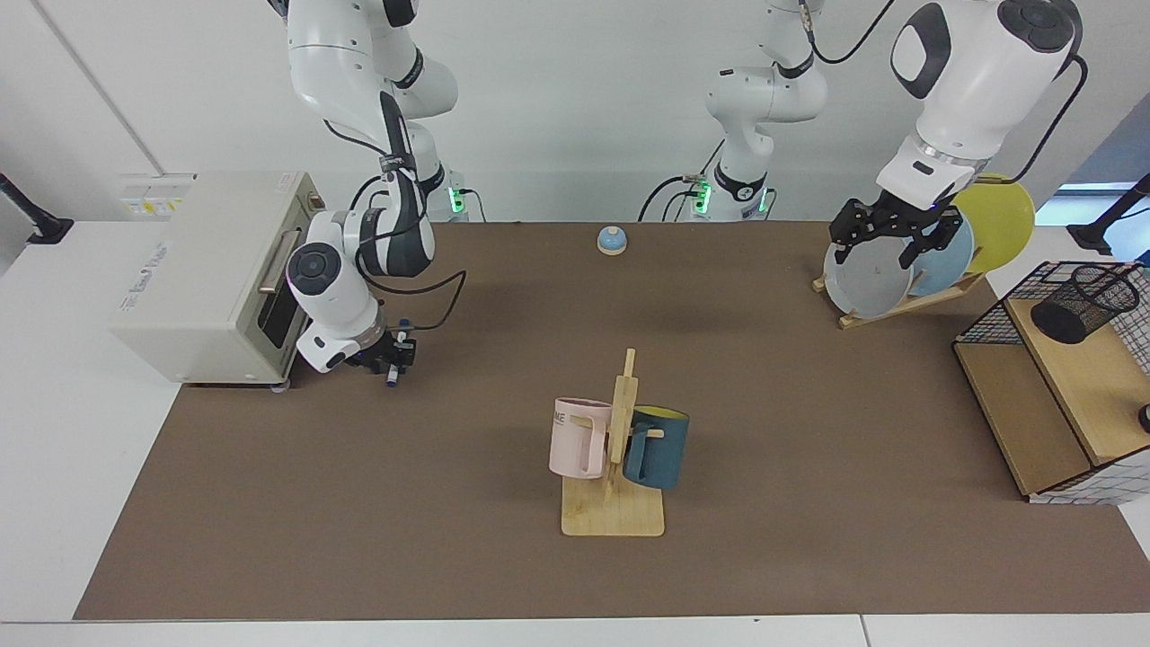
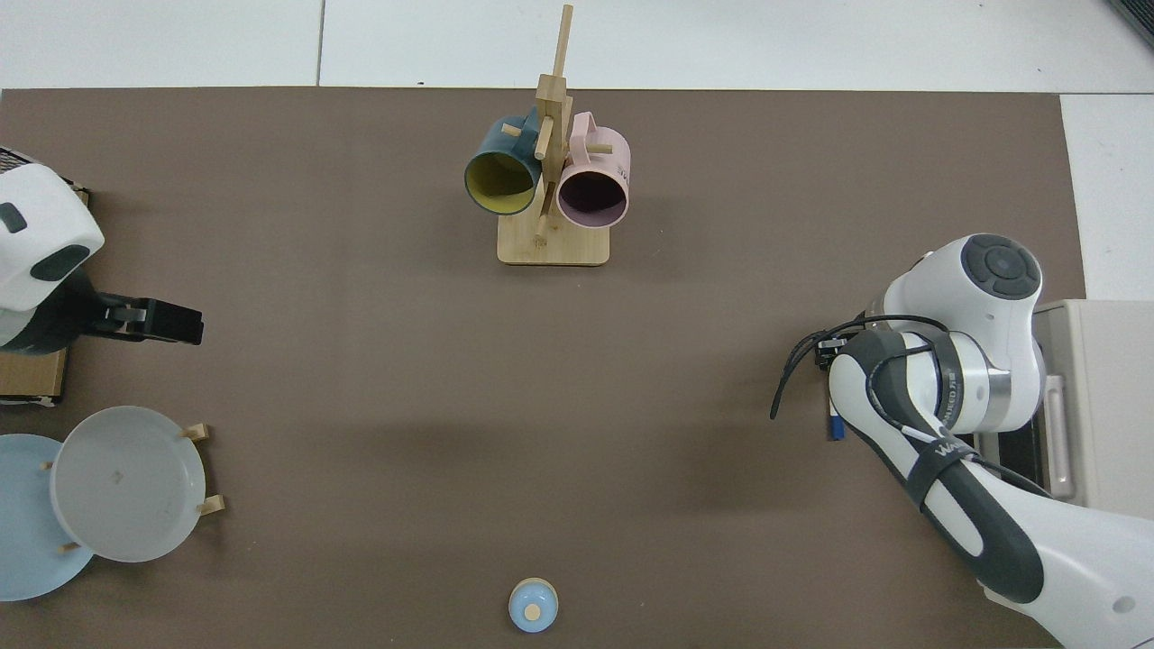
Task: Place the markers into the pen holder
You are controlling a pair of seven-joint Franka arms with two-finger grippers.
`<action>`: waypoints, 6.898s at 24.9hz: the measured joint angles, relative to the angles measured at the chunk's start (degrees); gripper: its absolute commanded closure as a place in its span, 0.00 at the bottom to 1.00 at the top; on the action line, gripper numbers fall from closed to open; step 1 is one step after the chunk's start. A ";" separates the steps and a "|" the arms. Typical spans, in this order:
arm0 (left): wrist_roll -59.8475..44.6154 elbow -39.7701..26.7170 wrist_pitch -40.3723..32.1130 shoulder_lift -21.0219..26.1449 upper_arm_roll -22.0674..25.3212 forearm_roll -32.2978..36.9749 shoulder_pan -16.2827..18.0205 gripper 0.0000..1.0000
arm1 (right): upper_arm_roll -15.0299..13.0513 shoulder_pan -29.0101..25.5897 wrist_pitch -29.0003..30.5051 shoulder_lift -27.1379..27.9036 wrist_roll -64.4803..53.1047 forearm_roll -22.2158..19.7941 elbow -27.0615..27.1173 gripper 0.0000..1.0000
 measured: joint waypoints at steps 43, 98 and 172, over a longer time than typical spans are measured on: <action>37.37 0.80 -4.49 -3.34 -2.39 0.05 -4.86 0.00 | 0.77 17.85 -10.73 -11.42 82.73 37.82 15.33 1.00; 63.37 0.70 9.79 0.91 -12.30 0.19 -11.98 1.00 | 0.41 28.67 5.83 -9.97 91.36 34.63 15.43 0.00; 85.38 9.93 16.22 8.91 -9.96 53.73 27.00 1.00 | -0.23 -0.69 -26.26 -19.66 -4.79 -4.33 16.03 0.00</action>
